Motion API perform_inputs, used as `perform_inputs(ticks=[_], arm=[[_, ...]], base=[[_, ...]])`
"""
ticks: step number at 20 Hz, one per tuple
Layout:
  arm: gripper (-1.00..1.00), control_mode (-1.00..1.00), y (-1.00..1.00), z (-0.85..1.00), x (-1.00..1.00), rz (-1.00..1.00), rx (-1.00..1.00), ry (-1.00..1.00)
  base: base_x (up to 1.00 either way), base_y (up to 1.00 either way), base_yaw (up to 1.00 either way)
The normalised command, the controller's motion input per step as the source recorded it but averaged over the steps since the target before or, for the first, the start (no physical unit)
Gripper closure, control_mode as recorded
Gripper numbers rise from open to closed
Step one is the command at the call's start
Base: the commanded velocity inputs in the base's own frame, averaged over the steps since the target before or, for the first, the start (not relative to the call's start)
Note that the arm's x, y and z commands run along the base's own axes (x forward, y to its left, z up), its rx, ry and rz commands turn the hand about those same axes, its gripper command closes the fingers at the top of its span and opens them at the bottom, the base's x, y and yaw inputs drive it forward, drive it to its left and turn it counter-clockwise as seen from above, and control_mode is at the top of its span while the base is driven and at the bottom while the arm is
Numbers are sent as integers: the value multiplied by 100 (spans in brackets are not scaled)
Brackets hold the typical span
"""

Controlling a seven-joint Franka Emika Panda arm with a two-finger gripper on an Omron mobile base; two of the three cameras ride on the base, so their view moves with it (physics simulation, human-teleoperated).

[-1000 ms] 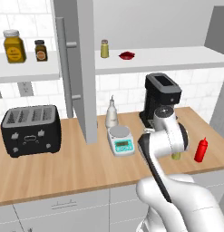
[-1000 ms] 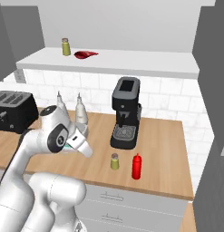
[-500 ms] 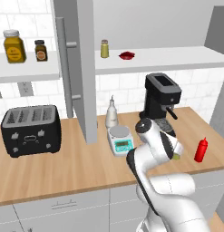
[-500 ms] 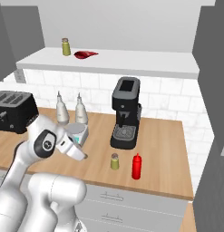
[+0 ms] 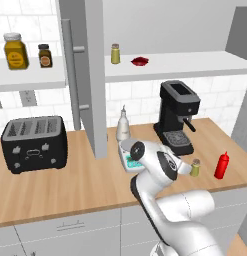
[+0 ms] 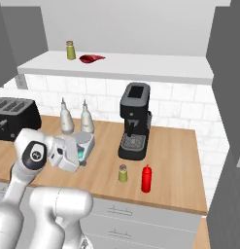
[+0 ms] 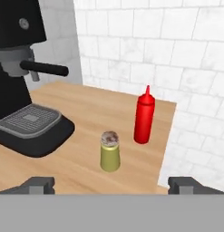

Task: Put the shaker and condiment bottle from the counter next to their counterparts in the cabinet.

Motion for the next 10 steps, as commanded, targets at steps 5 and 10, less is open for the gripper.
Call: perform_inputs(ticks=[5,10], arm=[[-100,-100,-80,-59,-14,0,0,-23],[-100,-100,-9,-27,-9,-3,-3,-1]], base=[[0,0,0],[0,0,0]])
